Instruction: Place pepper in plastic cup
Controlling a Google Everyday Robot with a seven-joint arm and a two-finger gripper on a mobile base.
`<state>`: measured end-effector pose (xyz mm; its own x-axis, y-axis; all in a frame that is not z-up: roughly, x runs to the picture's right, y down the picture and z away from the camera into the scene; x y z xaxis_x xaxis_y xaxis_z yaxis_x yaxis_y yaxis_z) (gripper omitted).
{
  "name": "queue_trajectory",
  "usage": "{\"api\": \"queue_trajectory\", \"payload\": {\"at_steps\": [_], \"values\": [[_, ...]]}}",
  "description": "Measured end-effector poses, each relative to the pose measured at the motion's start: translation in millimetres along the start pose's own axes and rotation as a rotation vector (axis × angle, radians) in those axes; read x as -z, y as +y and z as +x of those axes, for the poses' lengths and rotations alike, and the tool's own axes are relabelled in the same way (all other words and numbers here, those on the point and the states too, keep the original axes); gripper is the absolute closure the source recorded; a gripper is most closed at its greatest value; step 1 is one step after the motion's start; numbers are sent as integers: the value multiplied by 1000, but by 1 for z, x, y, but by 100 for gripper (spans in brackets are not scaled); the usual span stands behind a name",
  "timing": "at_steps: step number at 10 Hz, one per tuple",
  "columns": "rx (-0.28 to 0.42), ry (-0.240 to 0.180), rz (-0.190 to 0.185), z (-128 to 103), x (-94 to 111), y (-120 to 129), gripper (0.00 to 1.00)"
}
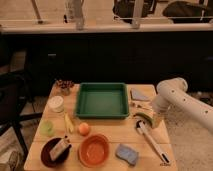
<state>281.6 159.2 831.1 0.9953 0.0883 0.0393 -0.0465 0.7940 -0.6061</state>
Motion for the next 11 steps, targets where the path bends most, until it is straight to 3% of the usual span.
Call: {"api": "queue_trajectory", "payload": {"at_steps": [3, 5, 7, 11], "values": [[13, 18, -12, -3, -12, -5, 20], [-70, 69, 2, 4, -30, -6, 20], [-104, 94, 9, 7, -38, -6, 20], [-82, 113, -27, -1, -53, -5, 20]]}}
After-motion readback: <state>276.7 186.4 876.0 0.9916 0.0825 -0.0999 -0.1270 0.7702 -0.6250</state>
